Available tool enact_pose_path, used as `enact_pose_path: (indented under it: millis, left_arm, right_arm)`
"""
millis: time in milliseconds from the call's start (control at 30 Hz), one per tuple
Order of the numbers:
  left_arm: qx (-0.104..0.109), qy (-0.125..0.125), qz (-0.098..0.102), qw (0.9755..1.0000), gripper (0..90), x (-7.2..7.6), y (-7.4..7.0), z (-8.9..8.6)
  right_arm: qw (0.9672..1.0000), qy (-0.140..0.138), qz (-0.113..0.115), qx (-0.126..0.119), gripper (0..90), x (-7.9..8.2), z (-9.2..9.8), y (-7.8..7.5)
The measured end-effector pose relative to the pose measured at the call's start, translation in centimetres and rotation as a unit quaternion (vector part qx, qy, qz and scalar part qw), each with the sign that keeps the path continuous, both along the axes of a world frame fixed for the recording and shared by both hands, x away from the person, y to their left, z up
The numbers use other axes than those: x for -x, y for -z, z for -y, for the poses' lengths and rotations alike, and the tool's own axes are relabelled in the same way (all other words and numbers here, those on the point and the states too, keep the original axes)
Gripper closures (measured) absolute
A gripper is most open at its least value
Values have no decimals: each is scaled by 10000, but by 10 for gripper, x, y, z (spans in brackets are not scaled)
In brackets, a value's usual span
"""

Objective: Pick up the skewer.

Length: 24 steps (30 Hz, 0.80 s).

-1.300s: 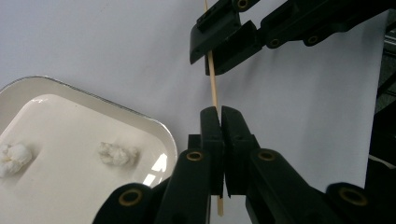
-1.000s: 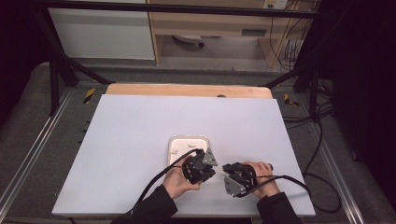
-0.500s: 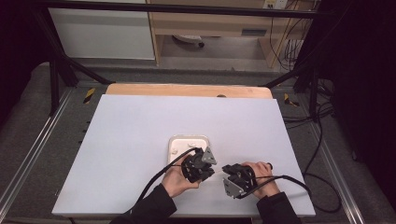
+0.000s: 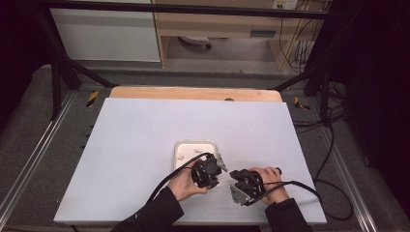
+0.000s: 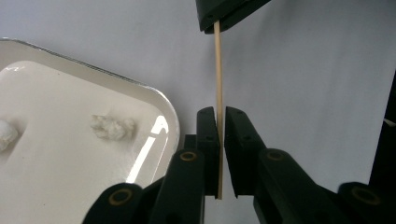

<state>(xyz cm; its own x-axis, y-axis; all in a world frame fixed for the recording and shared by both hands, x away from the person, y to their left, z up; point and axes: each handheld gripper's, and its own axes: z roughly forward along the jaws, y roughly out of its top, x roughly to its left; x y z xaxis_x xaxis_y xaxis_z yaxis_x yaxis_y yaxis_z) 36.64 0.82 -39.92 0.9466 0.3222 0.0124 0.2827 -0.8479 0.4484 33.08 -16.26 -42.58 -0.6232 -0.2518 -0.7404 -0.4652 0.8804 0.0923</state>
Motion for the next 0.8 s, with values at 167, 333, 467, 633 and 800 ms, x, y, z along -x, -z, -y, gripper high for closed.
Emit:
enact_pose_path:
  millis: [167,333,467,633,800]
  left_arm:
    - [-65,27,8,10000,873,1,1,1]
    - [-134,21,17,9999,876,2,2,1]
    - [-187,24,124,9997,883,4,3,1]
    - [-130,-10,184,9997,885,5,2,-1]
    - [-104,-66,302,9995,885,5,1,-8]
  right_arm:
    - [10000,-1,1,17,893,1,0,1]
    - [10000,-23,-1,48,894,1,-1,1]
    - [10000,-30,-9,31,893,1,-2,2]
    - [10000,30,-16,-54,887,1,-2,1]
    - [9980,311,-170,-525,704,-2,2,-5]
